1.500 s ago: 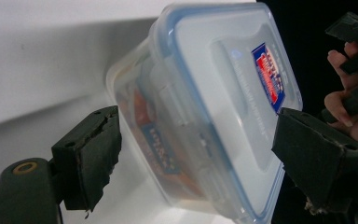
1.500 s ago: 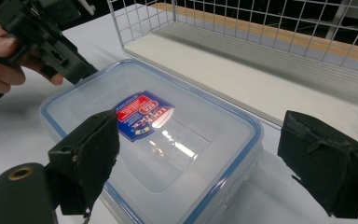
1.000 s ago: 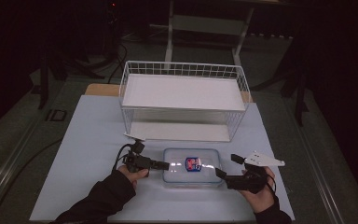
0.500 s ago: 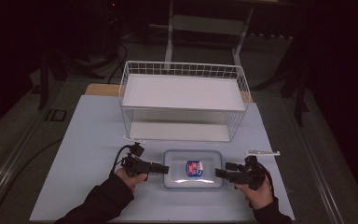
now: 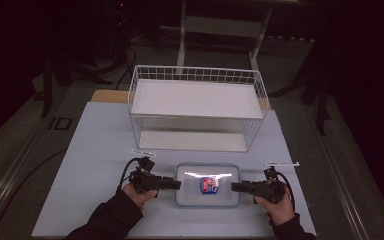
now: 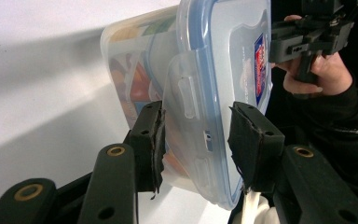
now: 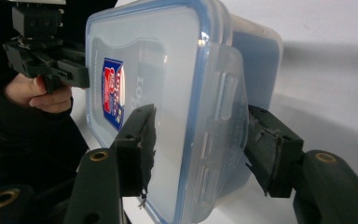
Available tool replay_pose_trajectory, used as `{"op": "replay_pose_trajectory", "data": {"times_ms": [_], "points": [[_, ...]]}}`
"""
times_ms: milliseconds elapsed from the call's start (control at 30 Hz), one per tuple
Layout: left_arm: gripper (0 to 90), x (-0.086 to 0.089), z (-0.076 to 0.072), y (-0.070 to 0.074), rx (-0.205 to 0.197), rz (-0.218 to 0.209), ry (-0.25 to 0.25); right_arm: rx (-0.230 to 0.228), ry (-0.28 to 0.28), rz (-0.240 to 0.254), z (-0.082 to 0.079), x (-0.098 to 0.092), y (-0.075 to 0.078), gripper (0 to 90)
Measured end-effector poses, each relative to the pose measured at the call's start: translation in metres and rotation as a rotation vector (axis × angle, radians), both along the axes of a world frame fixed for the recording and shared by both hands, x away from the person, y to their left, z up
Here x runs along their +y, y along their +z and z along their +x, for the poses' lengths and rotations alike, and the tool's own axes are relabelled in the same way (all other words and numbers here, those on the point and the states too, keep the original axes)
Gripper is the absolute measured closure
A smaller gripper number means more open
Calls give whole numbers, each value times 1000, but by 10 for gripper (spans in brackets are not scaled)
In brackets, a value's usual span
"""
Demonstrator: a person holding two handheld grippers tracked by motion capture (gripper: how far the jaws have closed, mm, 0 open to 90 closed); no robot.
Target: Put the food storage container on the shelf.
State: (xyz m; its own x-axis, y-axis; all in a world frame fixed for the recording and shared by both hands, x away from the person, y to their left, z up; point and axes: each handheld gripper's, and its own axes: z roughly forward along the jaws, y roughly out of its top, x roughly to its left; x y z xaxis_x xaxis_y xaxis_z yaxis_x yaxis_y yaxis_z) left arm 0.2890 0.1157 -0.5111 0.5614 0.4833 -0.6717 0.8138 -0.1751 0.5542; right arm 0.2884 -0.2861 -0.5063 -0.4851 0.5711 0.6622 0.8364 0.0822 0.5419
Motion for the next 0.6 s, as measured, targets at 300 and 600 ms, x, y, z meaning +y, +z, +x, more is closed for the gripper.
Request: {"op": "replay_pose_trajectory", "data": {"times_ms": [300, 600], "points": [[562, -3, -6, 10, -45, 28, 45, -30, -5, -26, -5, 3, 7, 456], [563, 2, 3, 22, -98, 16, 71, -86, -1, -26, 8, 9, 20, 456]]}}
